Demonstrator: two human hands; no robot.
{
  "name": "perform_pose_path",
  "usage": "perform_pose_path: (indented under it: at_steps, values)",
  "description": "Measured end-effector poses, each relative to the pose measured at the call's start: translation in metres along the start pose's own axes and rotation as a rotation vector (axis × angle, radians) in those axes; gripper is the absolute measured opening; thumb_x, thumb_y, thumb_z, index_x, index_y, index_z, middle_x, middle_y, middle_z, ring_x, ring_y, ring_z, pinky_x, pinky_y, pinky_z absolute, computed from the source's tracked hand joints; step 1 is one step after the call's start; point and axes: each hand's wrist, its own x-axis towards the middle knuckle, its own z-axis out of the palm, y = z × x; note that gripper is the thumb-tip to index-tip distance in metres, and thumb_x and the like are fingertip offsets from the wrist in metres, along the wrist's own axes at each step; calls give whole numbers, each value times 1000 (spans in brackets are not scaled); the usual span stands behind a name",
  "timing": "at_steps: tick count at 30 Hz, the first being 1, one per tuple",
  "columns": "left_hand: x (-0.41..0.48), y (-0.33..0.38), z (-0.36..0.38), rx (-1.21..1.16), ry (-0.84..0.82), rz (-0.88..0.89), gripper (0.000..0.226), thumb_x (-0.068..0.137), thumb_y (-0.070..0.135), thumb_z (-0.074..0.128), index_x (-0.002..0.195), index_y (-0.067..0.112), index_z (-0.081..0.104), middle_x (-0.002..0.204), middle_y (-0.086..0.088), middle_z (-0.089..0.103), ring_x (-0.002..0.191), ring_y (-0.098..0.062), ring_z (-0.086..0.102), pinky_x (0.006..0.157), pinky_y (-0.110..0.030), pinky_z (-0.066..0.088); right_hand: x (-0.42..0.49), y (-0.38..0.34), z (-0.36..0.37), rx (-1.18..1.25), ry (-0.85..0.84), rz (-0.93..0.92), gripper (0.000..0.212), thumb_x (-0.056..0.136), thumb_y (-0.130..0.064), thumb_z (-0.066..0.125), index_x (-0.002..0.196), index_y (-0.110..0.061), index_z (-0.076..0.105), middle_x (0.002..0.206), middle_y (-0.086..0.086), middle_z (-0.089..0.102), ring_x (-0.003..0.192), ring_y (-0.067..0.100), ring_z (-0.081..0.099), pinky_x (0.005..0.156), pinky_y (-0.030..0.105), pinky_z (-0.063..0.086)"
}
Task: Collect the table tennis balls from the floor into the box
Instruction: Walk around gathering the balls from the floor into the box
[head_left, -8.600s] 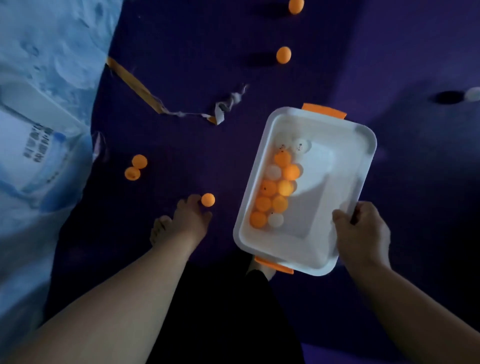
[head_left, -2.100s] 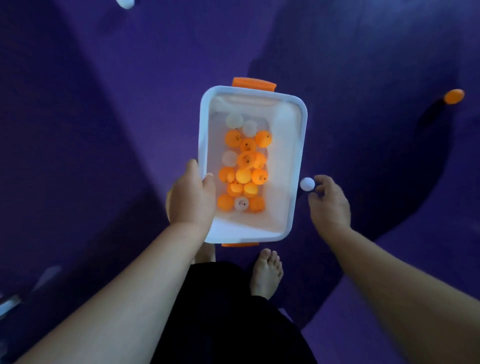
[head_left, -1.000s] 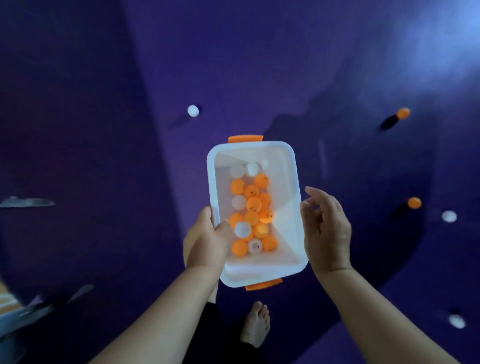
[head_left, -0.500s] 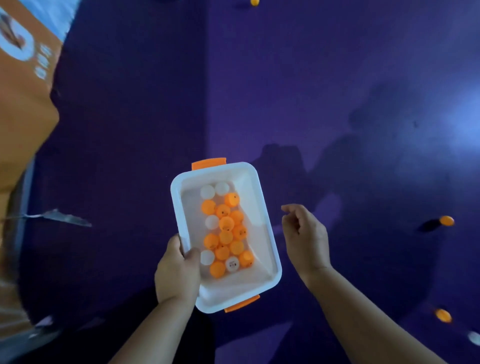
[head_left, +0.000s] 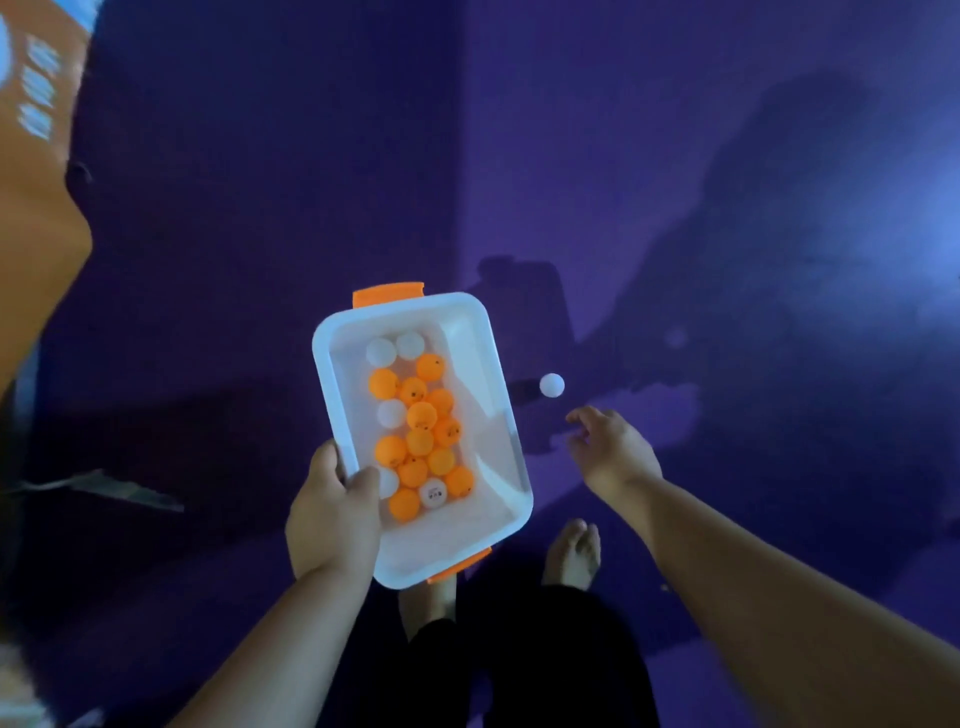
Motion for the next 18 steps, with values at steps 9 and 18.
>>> perform_pose_path:
  at_steps: [9, 18]
  values:
    - [57, -8, 41, -163, -24, -25, 18, 88, 25, 55, 92, 42, 51, 86, 15, 64, 81, -3, 58, 67, -29, 45, 114, -4, 53, -329, -121, -76, 64, 92, -8, 47, 144, -38, 25, 155, 2, 7, 124, 29, 39, 77, 36, 42]
    - [48, 5, 53, -137, 1, -54, 16, 87, 24, 54, 86, 39, 52, 83, 12, 65, 78, -8, 61, 65, -31, 48, 99, 3, 32, 182, 202, -100, 45, 93, -15, 44, 133, -35, 45, 122, 2, 46, 89, 27, 56, 70, 29, 38]
